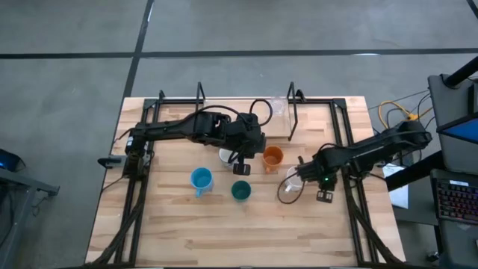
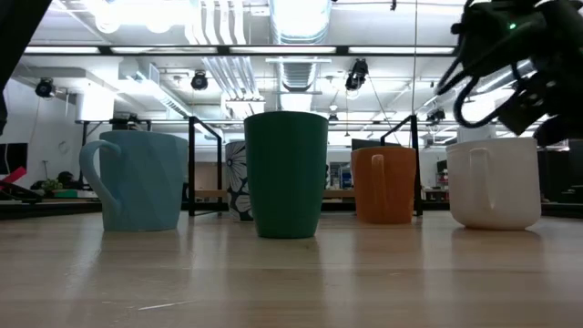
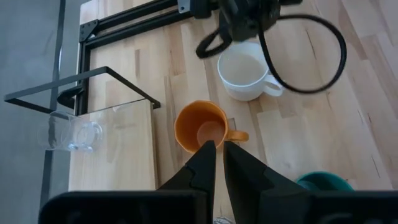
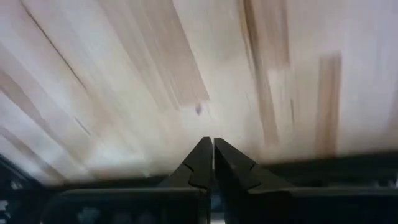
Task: Stack small to large cups/mugs on shelf
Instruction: Put the white mug on the shelf
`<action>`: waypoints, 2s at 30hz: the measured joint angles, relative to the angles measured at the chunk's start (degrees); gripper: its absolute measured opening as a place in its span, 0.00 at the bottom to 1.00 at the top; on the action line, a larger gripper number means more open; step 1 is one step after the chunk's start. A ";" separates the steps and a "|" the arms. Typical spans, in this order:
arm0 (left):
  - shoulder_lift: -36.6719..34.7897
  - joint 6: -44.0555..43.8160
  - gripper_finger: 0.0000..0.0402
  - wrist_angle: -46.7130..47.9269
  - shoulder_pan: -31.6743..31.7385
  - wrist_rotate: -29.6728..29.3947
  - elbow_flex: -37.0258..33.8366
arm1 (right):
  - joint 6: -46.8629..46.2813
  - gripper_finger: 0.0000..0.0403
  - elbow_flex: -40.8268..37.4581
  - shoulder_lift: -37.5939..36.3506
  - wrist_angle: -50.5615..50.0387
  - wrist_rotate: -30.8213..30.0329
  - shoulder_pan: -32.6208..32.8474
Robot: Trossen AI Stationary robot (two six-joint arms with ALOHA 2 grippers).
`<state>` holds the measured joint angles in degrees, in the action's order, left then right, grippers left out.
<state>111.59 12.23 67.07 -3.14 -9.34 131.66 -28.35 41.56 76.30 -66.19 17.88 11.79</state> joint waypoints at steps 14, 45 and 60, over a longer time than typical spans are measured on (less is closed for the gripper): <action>0.00 -0.07 0.04 1.60 -0.29 0.04 -0.04 | 1.90 0.02 0.00 7.12 10.34 -6.60 -0.22; 0.00 -0.02 0.04 2.99 -0.24 0.07 -0.81 | 23.45 0.02 0.00 6.73 40.33 -11.97 -1.09; 0.00 -0.33 0.04 7.21 -0.22 2.27 -0.94 | 24.08 0.02 1.56 6.73 44.45 -18.58 -1.10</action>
<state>111.59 11.90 74.28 -3.36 -7.07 130.71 -4.27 43.12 83.02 -21.74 -0.70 10.69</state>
